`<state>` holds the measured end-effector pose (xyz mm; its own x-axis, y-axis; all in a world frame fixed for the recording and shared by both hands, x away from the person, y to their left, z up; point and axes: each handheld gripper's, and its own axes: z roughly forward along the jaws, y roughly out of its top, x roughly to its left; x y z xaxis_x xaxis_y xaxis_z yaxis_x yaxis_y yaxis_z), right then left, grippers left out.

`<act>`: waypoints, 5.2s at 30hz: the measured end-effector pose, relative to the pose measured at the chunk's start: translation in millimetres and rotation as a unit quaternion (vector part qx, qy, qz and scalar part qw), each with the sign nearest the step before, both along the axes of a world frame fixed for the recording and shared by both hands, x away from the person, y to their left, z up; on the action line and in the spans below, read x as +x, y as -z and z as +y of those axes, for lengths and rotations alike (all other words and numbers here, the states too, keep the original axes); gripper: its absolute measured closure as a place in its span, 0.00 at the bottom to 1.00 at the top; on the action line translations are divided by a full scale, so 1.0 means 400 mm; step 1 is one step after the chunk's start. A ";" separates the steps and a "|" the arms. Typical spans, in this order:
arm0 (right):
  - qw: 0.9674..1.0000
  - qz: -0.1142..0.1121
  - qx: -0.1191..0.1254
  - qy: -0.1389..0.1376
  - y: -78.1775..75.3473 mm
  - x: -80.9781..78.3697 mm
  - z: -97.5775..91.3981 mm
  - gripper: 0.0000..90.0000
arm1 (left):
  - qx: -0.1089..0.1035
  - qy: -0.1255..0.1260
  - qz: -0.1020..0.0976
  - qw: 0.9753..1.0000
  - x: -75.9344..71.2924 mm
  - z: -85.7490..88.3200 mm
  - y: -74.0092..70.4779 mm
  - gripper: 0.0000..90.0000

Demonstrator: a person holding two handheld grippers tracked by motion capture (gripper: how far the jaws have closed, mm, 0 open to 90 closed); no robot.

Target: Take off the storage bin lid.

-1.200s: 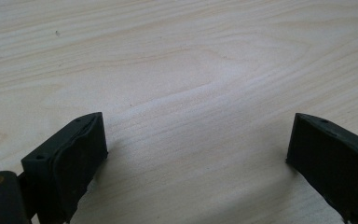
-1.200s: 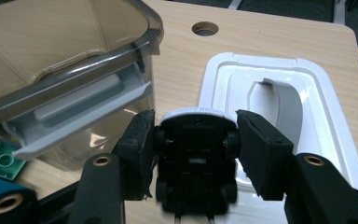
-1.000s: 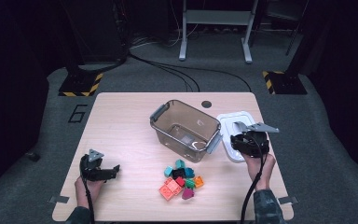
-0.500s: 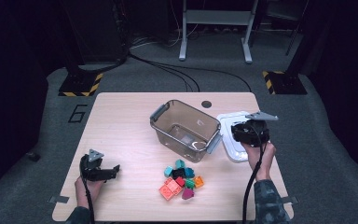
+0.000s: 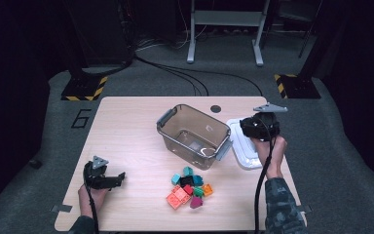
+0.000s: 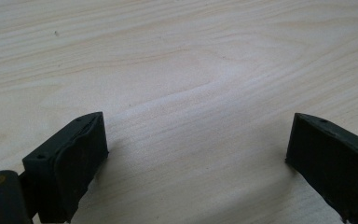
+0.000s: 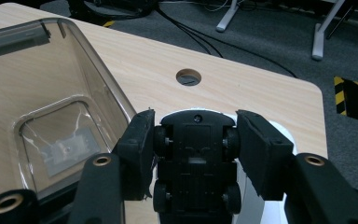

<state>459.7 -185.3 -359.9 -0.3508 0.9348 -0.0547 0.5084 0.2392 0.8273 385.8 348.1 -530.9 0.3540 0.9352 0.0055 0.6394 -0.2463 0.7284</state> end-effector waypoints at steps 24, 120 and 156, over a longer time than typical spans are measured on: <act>0.999 -0.009 -0.012 -0.036 -0.058 0.057 0.099 0.54 | -0.001 0.000 0.000 1.000 0.000 0.000 0.000 0.06; 0.990 0.028 -0.005 -0.135 0.085 -0.147 0.240 0.40 | 0.000 -0.001 0.000 1.000 0.000 0.000 0.000 0.06; 0.997 0.066 0.025 0.008 0.363 -0.223 -0.030 0.04 | -0.001 -0.004 -0.001 1.000 0.000 -0.005 0.000 0.03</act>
<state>370.6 -197.3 -505.3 -0.3372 0.9407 0.0373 0.6176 0.1911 0.7629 386.0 345.9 -530.9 0.3465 0.9381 0.0051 0.6400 -0.2404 0.7298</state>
